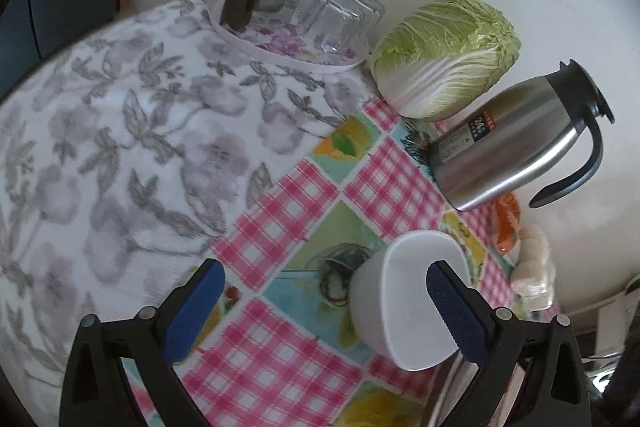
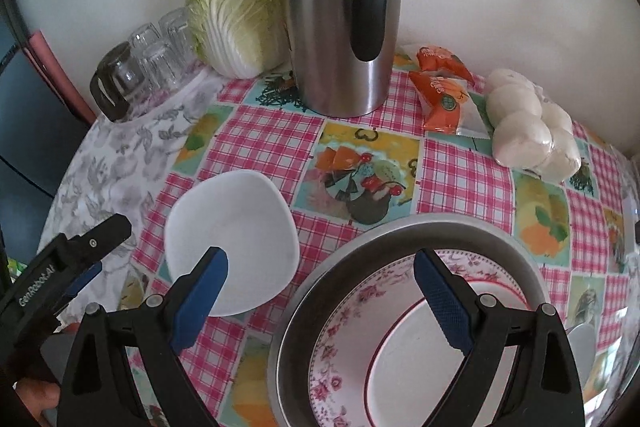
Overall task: Organize plates and bowls
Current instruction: 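Move both grippers to the rim of the white square bowl, then close both grippers on the white square bowl rim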
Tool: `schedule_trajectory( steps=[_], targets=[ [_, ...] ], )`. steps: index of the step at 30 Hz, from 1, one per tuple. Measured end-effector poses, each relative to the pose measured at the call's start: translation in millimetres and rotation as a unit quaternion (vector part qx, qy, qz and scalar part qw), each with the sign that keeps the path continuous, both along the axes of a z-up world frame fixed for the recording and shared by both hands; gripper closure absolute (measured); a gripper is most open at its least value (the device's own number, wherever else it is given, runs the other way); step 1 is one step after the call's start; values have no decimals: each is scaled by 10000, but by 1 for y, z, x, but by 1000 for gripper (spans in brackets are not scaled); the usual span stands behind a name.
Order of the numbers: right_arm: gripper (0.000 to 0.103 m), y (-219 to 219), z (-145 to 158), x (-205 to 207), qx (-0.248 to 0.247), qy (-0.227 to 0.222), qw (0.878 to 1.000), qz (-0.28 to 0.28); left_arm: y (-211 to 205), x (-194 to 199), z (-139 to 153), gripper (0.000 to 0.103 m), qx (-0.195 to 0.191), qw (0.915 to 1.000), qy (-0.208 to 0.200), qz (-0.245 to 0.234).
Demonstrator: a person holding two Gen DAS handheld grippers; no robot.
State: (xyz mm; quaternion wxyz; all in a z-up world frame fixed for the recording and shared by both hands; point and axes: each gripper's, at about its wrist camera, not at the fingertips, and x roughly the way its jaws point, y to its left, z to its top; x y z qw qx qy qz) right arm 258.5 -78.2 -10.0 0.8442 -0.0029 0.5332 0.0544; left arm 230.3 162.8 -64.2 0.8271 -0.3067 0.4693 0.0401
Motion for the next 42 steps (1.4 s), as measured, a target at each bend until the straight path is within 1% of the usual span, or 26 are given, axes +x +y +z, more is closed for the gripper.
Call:
schedule_trajectory(
  steps=[3,6,7,9,10,11,12,13,14,15,16,17,18,20,21,22,23,25,27,30,31,32,33,36,40,42],
  targets=[
    [9,3,-2,4,-73,96,9999,89,-7,5,-3,2,-11,10000,35,-56],
    [9,7,-5,7,-211,161,9995,185,-12,9,-7,13,-120,9998,38,-135],
    [9,9,-5,8,-253,150,9993,233,-14,11,-8,17,-173,9997,44,-159],
    [9,11,-6,9,-333,105,9989,309,-18,13,-11,21,-187,9996,65,-220],
    [9,13,-7,9,-341,105,9987,364,-19,14,-13,24,-187,9995,69,-247],
    [10,15,-9,9,-355,126,9984,428,-21,16,-14,30,-212,9994,69,-276],
    [10,17,-11,10,-366,137,9981,473,-23,17,-16,32,-247,9992,82,-299],
    [13,19,-13,11,-384,146,9977,534,-24,18,-17,37,-277,9990,99,-324],
    [20,20,-15,12,-405,151,9974,570,-26,20,-19,43,-282,9989,116,-356],
    [25,21,-19,15,-459,179,9971,573,-29,22,-20,45,-261,9988,140,-386],
    [36,22,-22,17,-480,214,9970,567,-31,23,-21,49,-245,9987,162,-414],
    [42,22,-25,19,-475,269,9969,574,-33,24,-23,51,-234,9985,183,-456],
    [44,23,-27,20,-460,310,9968,584,-35,25,-25,52,-227,9983,201,-490],
    [58,25,-33,22,-426,373,9963,643,-39,28,-28,60,-200,9981,249,-533],
    [61,27,-36,23,-436,400,9959,677,-41,29,-29,62,-185,9979,272,-553],
    [66,28,-39,24,-455,406,9957,703,-43,31,-30,66,-168,9978,295,-578],
    [68,28,-43,25,-454,428,9955,710,-44,31,-31,71,-160,9976,310,-597],
    [74,28,-47,27,-415,470,9955,708,-46,33,-34,76,-148,9973,353,-634],
    [81,27,-52,29,-382,500,9956,691,-48,33,-37,78,-135,9971,391,-636],
    [87,28,-57,30,-351,555,9954,705,-50,35,-43,78,-80,9967,499,-631],
    [88,29,-59,30,-341,567,9953,711,-51,35,-46,80,-104,9965,542,-634],
    [89,30,-60,30,-337,572,9953,711,-51,35,-48,84,-227,9964,528,-628],
    [91,30,-61,29,-324,583,9952,714,-51,36,-48,84,-246,9965,524,-603],
    [92,34,-61,27,-345,552,9951,741,-52,36,-45,85,-119,9966,538,-608],
    [93,34,-56,24,-216,520,9957,740,-47,34,-41,86,-134,9967,535,-591],
    [93,35,-51,21,-142,481,9960,741,-45,32,-34,86,-127,9972,468,-571]
  ],
)
